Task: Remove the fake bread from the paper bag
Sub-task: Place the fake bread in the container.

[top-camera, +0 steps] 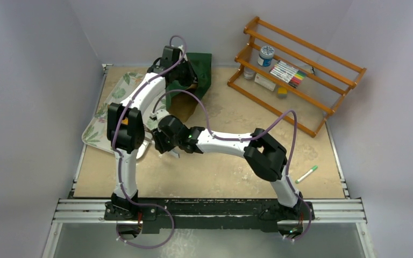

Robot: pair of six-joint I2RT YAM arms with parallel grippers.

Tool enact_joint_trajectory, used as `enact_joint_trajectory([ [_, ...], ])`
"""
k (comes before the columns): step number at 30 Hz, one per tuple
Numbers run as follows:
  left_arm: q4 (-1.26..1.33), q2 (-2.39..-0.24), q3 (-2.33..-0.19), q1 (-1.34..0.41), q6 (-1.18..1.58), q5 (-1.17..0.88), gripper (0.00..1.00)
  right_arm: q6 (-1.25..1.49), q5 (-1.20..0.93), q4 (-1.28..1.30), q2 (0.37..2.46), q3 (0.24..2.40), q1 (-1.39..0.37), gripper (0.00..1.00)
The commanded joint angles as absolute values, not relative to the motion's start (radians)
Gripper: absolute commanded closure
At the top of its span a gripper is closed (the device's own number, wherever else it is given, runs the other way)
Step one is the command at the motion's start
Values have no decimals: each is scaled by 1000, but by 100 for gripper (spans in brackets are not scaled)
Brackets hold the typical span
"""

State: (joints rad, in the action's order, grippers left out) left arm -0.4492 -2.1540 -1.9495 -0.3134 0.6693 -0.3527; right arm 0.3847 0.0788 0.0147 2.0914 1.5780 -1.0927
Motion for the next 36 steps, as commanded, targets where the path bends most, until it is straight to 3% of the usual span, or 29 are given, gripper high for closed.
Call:
enact_joint_trajectory([
  [1,-356,-2109,-1949,-285,674,-317,100,383,80,-40,2069,1617,-1090,55],
  [27,-331,-2122,-1958,-287,706,-313,100,425,170,-64,1846,1394,-1089,58],
  [36,-334,-2125,-1955,-288,712,-314,100,433,154,-70,1864,1392,-1090,56],
])
